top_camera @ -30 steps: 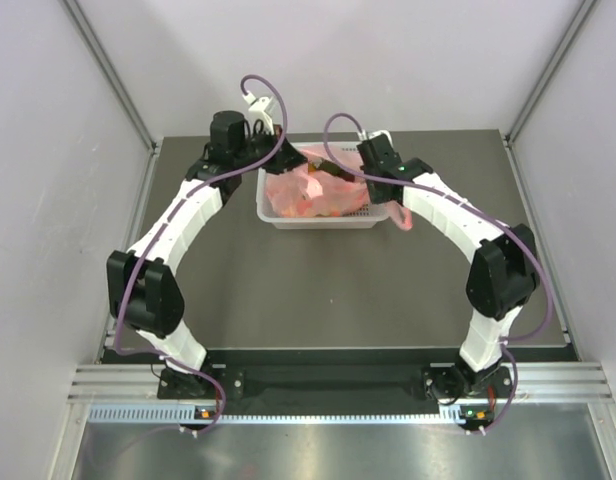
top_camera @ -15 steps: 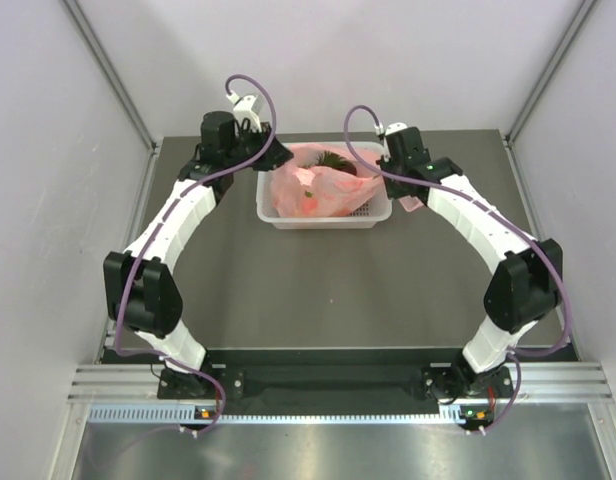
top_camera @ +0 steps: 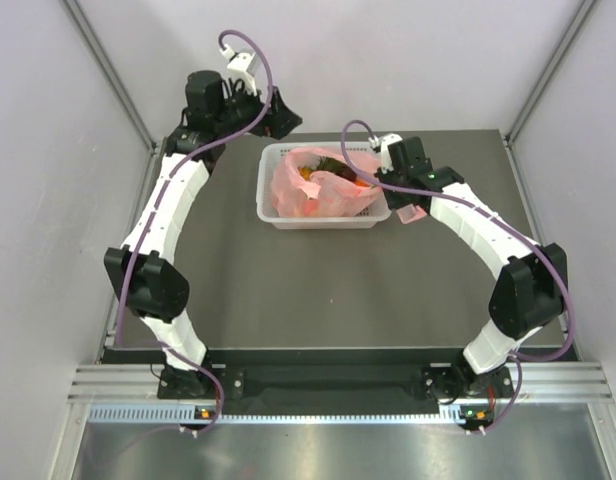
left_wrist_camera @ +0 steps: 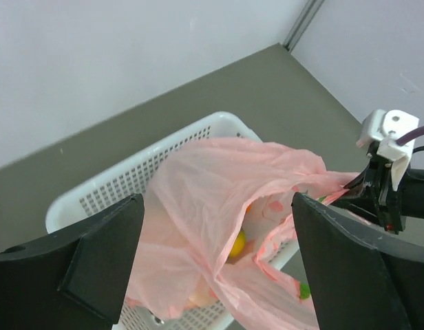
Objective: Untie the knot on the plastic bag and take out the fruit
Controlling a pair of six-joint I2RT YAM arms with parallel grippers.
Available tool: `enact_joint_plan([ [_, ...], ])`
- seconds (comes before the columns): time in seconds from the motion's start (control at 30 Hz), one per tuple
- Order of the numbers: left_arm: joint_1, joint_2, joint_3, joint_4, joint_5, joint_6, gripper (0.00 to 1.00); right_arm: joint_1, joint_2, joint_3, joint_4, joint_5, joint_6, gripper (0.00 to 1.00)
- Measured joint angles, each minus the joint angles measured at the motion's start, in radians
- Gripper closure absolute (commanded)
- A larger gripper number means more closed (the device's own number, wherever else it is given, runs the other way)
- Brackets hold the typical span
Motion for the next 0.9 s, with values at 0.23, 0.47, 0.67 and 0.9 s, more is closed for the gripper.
enact_joint_plan([
  [0.23, -0.007, 0.143, 0.243, -0.144, 0.099, 0.179, 0.02, 0.000, 0.000, 0.000, 0.001, -0.047, -0.002, 0.91],
  [0.47, -0.092, 0.277, 0.256, -0.290, 0.116, 0.365, 0.06, 0.000, 0.000, 0.000, 0.002, -0.066, -0.002, 0.91],
  [0.67, -0.174, 0.328, 0.246, -0.341, 0.048, 0.442, 0.13, 0.000, 0.000, 0.000, 0.004, -0.073, -0.002, 0.92],
  [0.9, -0.181, 0.332, 0.233, -0.284, -0.185, 0.438, 0.53, 0.000, 0.000, 0.000, 0.008, -0.077, -0.001, 0.94],
])
